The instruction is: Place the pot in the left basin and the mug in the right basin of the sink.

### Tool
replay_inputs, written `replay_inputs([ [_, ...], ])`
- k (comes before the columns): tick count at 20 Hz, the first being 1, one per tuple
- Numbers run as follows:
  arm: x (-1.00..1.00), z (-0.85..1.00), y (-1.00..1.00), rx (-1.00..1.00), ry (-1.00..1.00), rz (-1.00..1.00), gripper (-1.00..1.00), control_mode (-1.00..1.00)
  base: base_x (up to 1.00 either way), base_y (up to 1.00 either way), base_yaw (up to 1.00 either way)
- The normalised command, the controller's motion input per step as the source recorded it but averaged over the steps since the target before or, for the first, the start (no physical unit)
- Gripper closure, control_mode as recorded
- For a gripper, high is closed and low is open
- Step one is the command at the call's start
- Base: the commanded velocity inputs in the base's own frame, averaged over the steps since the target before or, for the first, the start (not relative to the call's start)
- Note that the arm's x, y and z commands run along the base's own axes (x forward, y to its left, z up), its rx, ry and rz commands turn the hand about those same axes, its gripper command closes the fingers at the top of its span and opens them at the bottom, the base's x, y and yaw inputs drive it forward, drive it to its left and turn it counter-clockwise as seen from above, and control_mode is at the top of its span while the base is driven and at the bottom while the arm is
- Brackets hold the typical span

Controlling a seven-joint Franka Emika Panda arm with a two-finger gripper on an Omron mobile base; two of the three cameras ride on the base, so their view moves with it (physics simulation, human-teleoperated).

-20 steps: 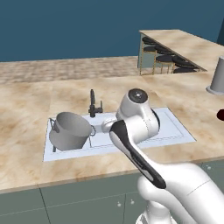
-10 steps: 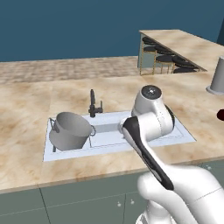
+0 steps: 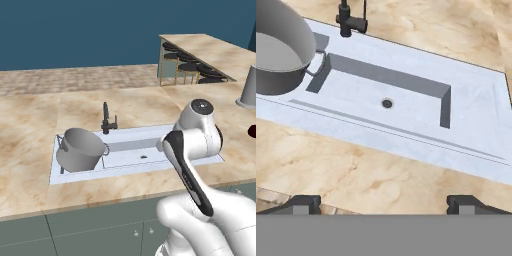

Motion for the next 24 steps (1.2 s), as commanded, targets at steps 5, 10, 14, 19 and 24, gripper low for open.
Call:
replay_inputs([
  [5, 0.0, 0.0, -0.62, 0.08, 0.0, 0.0, -1.0, -1.0, 0.0, 0.0, 0.0],
  [10, 0.0, 0.0, -0.67, 0.07, 0.0, 0.0, -1.0, -1.0, 0.0, 0.0, 0.0],
  [14, 0.0, 0.0, -0.68, 0.0, 0.0, 0.0, -1.0, -1.0, 0.0, 0.0, 0.0],
  [19, 0.0, 0.0, -0.51, 0.0, 0.0, 0.0, -1.0, -1.0, 0.0, 0.0, 0.0],
  [24, 0.0, 0.0, -0.34, -0.05, 0.0, -0.03, -1.0, -1.0, 0.0, 0.0, 0.0],
])
